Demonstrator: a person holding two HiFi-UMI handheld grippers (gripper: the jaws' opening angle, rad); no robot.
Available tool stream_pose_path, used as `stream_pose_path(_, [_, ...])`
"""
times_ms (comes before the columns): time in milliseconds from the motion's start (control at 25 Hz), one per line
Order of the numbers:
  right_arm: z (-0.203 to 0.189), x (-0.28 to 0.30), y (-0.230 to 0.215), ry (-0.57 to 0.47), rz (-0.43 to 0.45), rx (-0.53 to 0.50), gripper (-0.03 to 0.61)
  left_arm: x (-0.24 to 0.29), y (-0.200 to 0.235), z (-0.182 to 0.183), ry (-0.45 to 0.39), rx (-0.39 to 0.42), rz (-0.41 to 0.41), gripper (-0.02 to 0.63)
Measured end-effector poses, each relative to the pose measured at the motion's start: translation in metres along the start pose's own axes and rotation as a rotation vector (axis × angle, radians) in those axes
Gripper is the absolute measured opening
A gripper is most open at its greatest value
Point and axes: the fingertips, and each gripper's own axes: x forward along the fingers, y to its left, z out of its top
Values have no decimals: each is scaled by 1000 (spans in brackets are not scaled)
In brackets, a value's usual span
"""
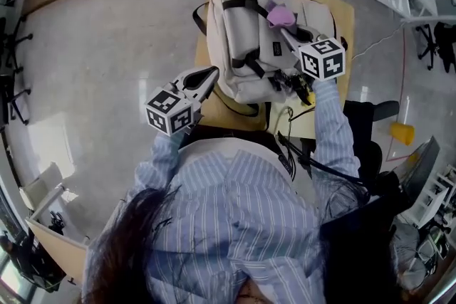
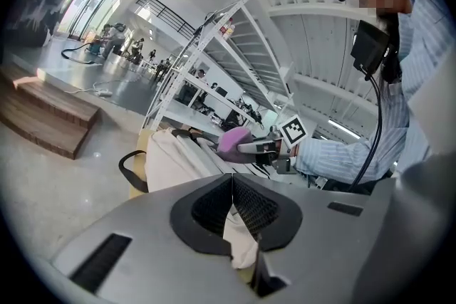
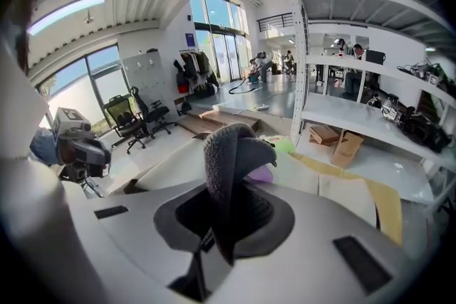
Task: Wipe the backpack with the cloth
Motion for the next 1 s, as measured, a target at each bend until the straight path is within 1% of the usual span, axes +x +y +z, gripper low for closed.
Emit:
stream_pose_path(360, [-70,-57,59,14,0,128,41,17,-18,-5,32,26,-59,6])
stream_pose_path(560, [-102,-85,84,53,-15,173,41,24,-26,-8,46,31,-78,6])
stream_pose_path(720, [-126,-96,102,82,-9,237,41,29,-28,-8,46,29,-84,6])
stream_pose_path(840, [-134,-102,105,74,-13,279,41,33,-29,-9,42,27,-88,6])
stream_pose_path(1000, [-114,-121,81,18,-64,281,41,35,-31,-8,36,24,-88,6])
